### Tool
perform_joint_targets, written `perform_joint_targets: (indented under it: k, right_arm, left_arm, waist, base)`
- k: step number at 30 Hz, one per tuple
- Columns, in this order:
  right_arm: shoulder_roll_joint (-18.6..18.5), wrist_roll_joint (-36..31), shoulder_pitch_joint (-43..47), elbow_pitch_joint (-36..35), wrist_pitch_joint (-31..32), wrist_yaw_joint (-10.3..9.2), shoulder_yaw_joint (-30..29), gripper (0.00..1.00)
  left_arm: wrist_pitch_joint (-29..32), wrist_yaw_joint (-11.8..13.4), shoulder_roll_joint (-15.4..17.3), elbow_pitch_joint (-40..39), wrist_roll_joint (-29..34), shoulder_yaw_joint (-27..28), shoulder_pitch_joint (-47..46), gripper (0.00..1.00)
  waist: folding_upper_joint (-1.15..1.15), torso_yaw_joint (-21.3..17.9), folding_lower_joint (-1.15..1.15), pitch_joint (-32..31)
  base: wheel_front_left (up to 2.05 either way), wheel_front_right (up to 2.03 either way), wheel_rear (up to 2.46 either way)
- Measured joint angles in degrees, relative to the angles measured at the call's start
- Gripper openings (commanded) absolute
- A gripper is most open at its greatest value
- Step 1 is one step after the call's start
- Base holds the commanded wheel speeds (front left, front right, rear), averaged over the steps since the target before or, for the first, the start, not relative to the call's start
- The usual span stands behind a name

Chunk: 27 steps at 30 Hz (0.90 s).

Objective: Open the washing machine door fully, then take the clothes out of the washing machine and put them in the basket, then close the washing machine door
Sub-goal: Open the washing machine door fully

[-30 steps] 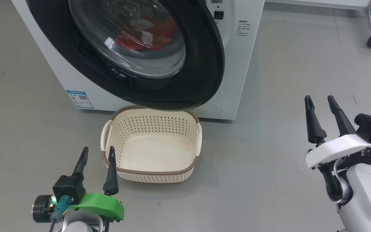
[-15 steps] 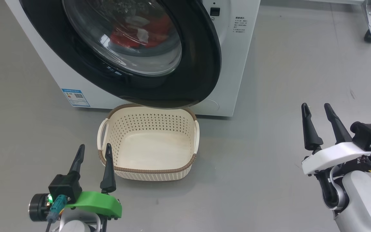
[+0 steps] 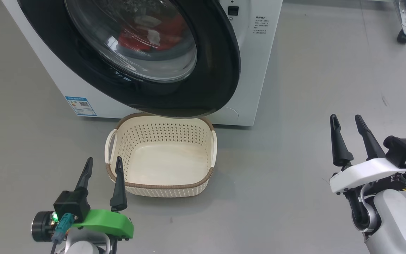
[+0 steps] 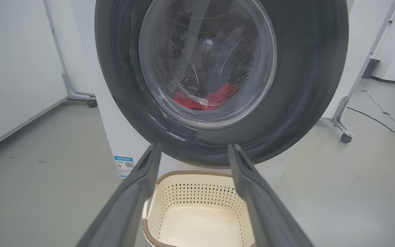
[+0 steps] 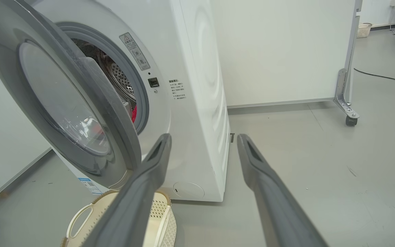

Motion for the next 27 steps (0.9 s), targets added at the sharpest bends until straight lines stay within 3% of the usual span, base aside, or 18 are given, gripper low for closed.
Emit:
perform_joint_targets:
  k: [27]
  right_arm:
    - [0.1,-0.5,1.0,-0.7,-0.5,0.00,-0.7,1.00]
  left_arm:
    - [0.0,-0.1,0.0,-0.2,0.1,-0.1,0.0,1.00]
  waist:
    - [0.00,0.1,0.00,0.3]
  base:
    - [0.00,0.00,0.00]
